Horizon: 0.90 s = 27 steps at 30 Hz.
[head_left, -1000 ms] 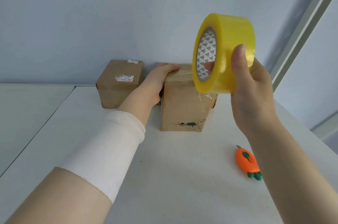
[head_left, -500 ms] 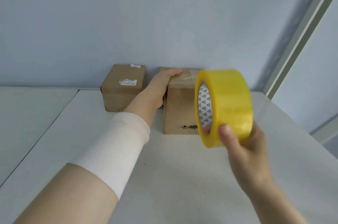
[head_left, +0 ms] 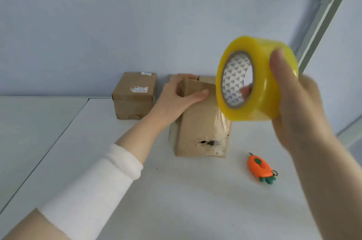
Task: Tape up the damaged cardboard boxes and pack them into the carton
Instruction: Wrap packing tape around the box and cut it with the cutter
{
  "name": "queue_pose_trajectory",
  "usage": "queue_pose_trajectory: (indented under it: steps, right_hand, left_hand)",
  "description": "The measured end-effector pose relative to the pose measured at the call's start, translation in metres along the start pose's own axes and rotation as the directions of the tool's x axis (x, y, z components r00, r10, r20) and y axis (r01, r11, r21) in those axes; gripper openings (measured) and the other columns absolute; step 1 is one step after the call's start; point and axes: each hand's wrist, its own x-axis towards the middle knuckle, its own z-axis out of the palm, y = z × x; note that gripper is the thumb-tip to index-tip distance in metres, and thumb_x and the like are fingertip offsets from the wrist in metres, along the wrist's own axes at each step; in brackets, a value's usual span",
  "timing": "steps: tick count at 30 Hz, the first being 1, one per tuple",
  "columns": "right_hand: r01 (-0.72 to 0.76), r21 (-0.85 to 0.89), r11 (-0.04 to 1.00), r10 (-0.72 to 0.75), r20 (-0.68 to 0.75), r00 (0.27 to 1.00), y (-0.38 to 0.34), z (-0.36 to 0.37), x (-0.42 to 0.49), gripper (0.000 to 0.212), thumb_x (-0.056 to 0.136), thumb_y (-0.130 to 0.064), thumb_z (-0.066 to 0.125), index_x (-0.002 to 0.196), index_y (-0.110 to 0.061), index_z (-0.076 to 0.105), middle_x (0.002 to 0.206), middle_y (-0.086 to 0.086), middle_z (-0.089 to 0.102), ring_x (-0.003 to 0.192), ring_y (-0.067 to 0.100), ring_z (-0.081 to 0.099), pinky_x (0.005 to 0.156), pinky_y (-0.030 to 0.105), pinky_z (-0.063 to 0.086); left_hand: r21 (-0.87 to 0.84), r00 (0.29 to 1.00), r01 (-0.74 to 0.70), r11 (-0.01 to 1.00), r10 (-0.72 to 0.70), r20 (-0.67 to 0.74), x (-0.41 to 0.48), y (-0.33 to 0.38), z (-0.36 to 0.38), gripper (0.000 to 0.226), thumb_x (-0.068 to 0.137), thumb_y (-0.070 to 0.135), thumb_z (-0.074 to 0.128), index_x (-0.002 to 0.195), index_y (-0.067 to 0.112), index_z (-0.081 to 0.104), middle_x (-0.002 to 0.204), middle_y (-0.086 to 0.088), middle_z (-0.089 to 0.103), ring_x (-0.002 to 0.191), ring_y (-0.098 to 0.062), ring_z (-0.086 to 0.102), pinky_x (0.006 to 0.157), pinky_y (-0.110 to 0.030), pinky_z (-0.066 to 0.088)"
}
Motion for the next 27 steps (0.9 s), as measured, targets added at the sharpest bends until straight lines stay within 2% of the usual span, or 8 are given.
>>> queue_pose_trajectory:
  steps: [3, 5, 8, 10, 12, 16, 21, 27]
  right_hand:
    - [-0.150, -0.069, 0.986, 0.155, 0.078, 0.985, -0.013, 0.002, 0.026, 0.049, 0.063, -0.063, 0.065, 0.074, -0.016, 0.072, 0.069, 0.002, 0.074, 0.065, 0.016, 0.072, 0.059, 0.031, 0.057]
    - [-0.236, -0.135, 0.962, 0.250, 0.093, 0.964, -0.006, 0.011, 0.037, 0.053, 0.068, -0.063, 0.067, 0.086, -0.014, 0.067, 0.076, 0.003, 0.075, 0.071, 0.018, 0.072, 0.068, 0.035, 0.059]
    - [-0.346, -0.236, 0.908, 0.377, 0.101, 0.921, 0.012, 0.024, 0.048, 0.051, 0.075, -0.063, 0.062, 0.085, -0.013, 0.063, 0.073, 0.002, 0.074, 0.066, 0.017, 0.071, 0.068, 0.033, 0.059]
    - [-0.392, -0.224, 0.892, 0.421, 0.096, 0.902, 0.018, 0.027, 0.050, 0.048, 0.078, -0.062, 0.059, 0.078, -0.014, 0.061, 0.057, -0.004, 0.070, 0.053, 0.012, 0.068, 0.051, 0.025, 0.057]
    - [-0.380, -0.187, 0.906, 0.403, 0.103, 0.909, 0.024, 0.024, 0.047, 0.045, 0.079, -0.061, 0.059, 0.072, -0.016, 0.063, 0.058, -0.004, 0.071, 0.052, 0.011, 0.068, 0.044, 0.022, 0.053]
    - [-0.250, -0.071, 0.966, 0.260, 0.231, 0.938, 0.050, 0.012, 0.015, 0.047, 0.075, -0.058, 0.062, 0.101, -0.019, 0.065, 0.093, -0.002, 0.075, 0.086, 0.014, 0.071, 0.068, 0.026, 0.058]
    - [-0.219, -0.028, 0.975, 0.221, 0.110, 0.969, 0.052, 0.019, -0.004, 0.030, 0.085, -0.047, 0.055, 0.095, -0.021, 0.065, 0.083, -0.004, 0.075, 0.084, 0.012, 0.070, 0.078, 0.030, 0.057]
    - [-0.092, -0.067, 0.994, 0.095, 0.052, 0.994, 0.049, 0.011, -0.039, 0.038, 0.078, -0.058, 0.055, 0.088, -0.023, 0.067, 0.077, -0.006, 0.074, 0.075, 0.010, 0.071, 0.062, 0.023, 0.057]
  left_hand:
    - [-0.144, 0.970, 0.241, 0.960, -0.243, 0.001, -0.017, -0.004, 0.007, 0.048, 0.067, 0.052, 0.075, 0.107, 0.032, 0.057, 0.100, 0.011, 0.067, 0.078, 0.001, 0.067, 0.056, -0.017, 0.051]
    - [-0.121, 0.928, 0.371, 0.921, -0.373, 0.006, -0.022, -0.009, 0.008, 0.041, 0.075, 0.052, 0.068, 0.109, 0.033, 0.056, 0.103, 0.011, 0.066, 0.082, -0.003, 0.066, 0.063, -0.024, 0.051]
    - [0.056, 0.922, 0.382, 0.923, -0.376, -0.092, -0.019, -0.021, 0.013, 0.034, 0.080, 0.040, 0.068, 0.108, 0.023, 0.059, 0.111, 0.002, 0.062, 0.097, -0.013, 0.061, 0.082, -0.030, 0.051]
    - [0.040, 0.926, 0.368, 0.929, -0.361, -0.112, -0.017, -0.026, 0.017, 0.023, 0.085, 0.028, 0.065, 0.105, 0.021, 0.060, 0.110, -0.001, 0.060, 0.093, -0.013, 0.061, 0.074, -0.024, 0.050]
    - [-0.052, 0.920, 0.384, 0.922, -0.387, -0.067, -0.016, -0.029, 0.019, 0.014, 0.088, 0.023, 0.063, 0.101, 0.021, 0.064, 0.105, -0.003, 0.063, 0.084, -0.010, 0.062, 0.065, -0.019, 0.049]
    - [-0.107, 0.920, 0.379, 0.919, -0.386, -0.064, -0.016, -0.034, 0.018, 0.004, 0.087, 0.021, 0.063, 0.087, 0.023, 0.067, 0.098, -0.005, 0.067, 0.083, -0.012, 0.063, 0.067, -0.020, 0.049]
    - [-0.141, 0.914, 0.386, 0.912, -0.399, -0.079, -0.016, -0.032, 0.020, 0.003, 0.087, 0.019, 0.064, 0.085, 0.022, 0.066, 0.097, -0.004, 0.067, 0.085, -0.013, 0.063, 0.068, -0.020, 0.049]
    - [-0.144, 0.920, 0.362, 0.921, -0.378, -0.107, -0.018, -0.034, 0.021, 0.007, 0.086, 0.018, 0.065, 0.081, 0.023, 0.065, 0.090, 0.001, 0.065, 0.080, -0.009, 0.060, 0.066, -0.019, 0.048]
